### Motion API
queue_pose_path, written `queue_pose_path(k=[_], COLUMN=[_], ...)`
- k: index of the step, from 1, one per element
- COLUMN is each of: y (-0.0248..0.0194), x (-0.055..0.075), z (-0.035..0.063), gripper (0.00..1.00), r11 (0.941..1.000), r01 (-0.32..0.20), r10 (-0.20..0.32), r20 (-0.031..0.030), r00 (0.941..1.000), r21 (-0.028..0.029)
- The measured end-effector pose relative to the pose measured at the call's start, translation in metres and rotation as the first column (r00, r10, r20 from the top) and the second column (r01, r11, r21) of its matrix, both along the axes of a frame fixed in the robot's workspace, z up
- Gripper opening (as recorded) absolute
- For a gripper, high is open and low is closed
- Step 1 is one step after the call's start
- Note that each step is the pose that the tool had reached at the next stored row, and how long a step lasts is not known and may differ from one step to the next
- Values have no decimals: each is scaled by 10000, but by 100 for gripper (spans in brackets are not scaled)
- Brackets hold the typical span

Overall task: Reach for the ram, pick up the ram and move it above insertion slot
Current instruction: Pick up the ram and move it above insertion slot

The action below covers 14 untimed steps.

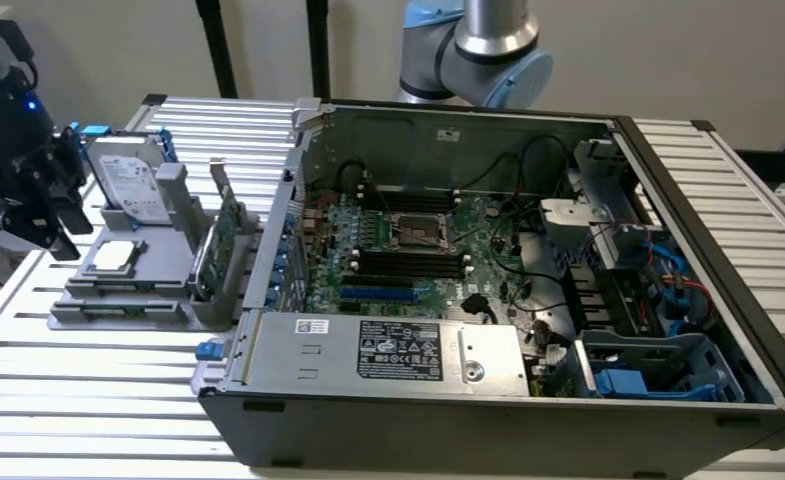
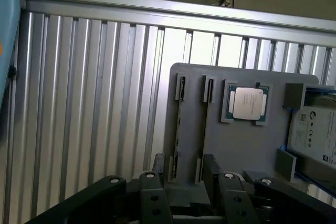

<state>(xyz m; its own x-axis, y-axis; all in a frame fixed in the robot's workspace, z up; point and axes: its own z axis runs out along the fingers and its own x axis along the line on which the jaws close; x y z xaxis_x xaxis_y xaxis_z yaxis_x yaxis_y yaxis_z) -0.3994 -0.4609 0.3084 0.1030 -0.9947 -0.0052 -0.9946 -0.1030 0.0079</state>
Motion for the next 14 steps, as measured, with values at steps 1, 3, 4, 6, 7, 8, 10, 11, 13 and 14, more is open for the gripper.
queue_pose_path(k=[1, 3, 4, 6, 7, 8, 10, 11, 13, 14], y=[0, 0, 0, 0, 0, 0, 0, 0, 0, 0], x=[0, 0, 0, 0, 0, 0, 0, 0, 0, 0], z=[-19, -57, -73, -110, -128, -146, -183, -201, -238, -255], gripper=[42, 42, 42, 42, 42, 42, 42, 42, 42, 42], r11=[10000, 10000, 10000, 10000, 10000, 10000, 9999, 9999, 9999, 9999], r01=[10, 32, 46, 71, 82, 91, 102, 104, 106, 106], r10=[-10, -32, -46, -71, -82, -91, -102, -104, -106, -106], r20=[2, 2, -1, 0, 0, 1, 1, 1, 1, 0], r00=[10000, 10000, 10000, 10000, 10000, 10000, 9999, 9999, 9999, 9999], r21=[1, 1, -1, 0, 0, 1, 0, 1, 1, 0])
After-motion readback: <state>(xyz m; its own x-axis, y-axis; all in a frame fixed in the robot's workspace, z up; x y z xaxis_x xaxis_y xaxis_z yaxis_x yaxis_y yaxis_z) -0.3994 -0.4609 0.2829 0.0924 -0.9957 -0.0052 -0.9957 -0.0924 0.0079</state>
